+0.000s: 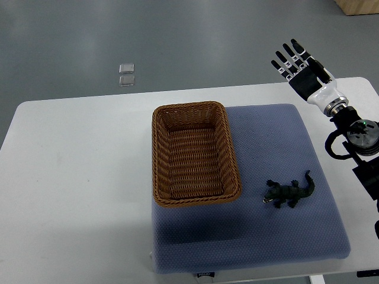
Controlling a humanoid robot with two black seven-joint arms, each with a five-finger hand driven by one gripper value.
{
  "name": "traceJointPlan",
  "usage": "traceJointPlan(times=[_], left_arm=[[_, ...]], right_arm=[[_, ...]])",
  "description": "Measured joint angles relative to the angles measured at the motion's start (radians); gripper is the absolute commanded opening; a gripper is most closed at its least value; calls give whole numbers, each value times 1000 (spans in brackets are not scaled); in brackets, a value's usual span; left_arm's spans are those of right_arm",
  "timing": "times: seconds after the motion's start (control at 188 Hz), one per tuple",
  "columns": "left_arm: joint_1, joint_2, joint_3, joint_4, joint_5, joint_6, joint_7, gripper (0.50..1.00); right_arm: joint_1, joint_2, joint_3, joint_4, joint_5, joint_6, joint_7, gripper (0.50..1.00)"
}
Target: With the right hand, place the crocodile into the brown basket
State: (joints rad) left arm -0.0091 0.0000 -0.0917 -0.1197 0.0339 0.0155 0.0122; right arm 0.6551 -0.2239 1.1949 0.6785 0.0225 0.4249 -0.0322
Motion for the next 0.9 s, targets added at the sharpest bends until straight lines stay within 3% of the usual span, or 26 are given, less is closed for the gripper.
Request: traceJointPlan(times=[0.585, 0.898], left_arm=[[0, 0, 0, 0, 0, 5, 0, 1000], [-1, 0, 0, -6, 0, -6, 0, 1000]], right_arm=[[-3, -9, -40, 31, -11, 17, 0, 952], [-13, -161, -147, 180, -232, 84, -1, 952]])
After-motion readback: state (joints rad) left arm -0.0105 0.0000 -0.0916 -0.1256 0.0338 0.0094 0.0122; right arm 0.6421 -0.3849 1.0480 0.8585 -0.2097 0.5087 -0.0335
